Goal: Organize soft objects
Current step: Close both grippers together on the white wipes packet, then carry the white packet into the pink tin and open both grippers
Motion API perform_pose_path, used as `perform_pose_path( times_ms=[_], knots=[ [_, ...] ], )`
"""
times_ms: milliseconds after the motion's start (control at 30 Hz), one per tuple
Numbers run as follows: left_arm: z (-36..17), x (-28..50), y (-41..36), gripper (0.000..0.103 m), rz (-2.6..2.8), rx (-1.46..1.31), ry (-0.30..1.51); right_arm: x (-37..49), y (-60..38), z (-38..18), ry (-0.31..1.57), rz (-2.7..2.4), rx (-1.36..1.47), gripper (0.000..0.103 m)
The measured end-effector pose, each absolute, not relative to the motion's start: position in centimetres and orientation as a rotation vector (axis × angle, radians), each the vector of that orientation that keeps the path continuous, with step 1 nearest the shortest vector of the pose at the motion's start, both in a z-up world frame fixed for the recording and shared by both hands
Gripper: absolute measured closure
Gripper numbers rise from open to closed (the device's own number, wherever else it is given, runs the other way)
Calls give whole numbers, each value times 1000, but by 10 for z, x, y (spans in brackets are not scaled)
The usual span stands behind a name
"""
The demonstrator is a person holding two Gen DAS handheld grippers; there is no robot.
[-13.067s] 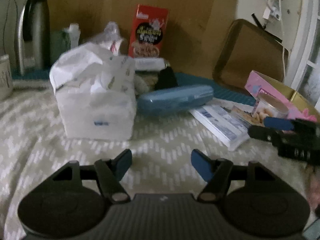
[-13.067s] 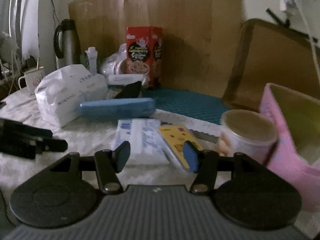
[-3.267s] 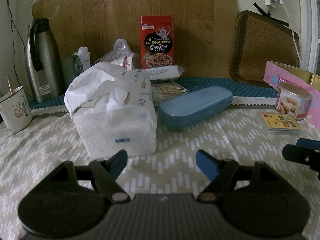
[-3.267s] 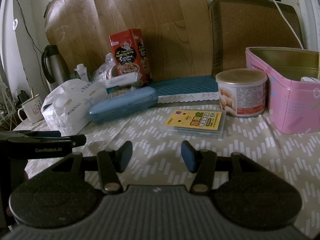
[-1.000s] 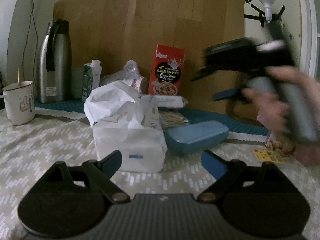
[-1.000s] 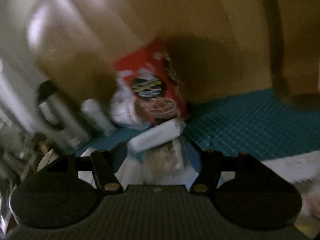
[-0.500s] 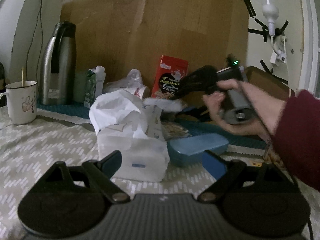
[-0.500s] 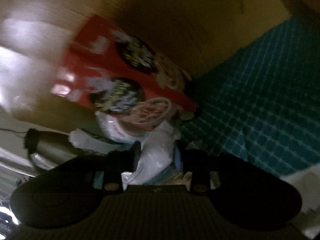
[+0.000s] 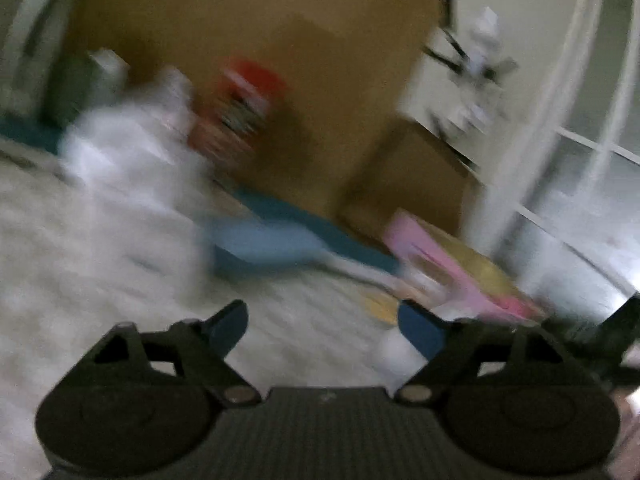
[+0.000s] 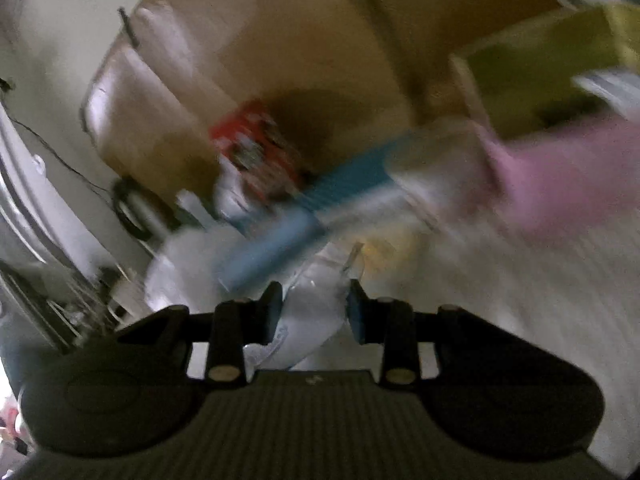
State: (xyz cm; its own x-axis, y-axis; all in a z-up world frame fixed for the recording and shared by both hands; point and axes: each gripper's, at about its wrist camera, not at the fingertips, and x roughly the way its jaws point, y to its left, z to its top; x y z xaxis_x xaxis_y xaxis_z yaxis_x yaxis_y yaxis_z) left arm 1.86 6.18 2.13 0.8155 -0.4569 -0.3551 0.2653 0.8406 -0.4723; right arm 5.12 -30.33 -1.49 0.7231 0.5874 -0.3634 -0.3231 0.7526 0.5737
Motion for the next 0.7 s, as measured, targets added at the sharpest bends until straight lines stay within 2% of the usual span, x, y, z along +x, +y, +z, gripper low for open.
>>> perform_pose_path(
  times_ms=[167,267,433,533,600,700],
  knots=[
    [22,32,-21,22,-611,-350,677,27,-327,-55,571,512,618,64],
    [11,41,-55,23,-658,-346,777,14,-325,-49,520,517,519,56],
    [7,41,-74,47,-626,-304,807,-2,-319,-40,393,496,171,46],
    [7,50,-75,48,-623,-309,841,-6,-312,-39,372,582,40,41],
    [8,50,-75,48,-622,-301,849,-6,-304,-44,375,588,-49,41],
    [13,50,-83,47,-610,-261,851,-13,-302,-52,334,551,-162,48]
  ],
)
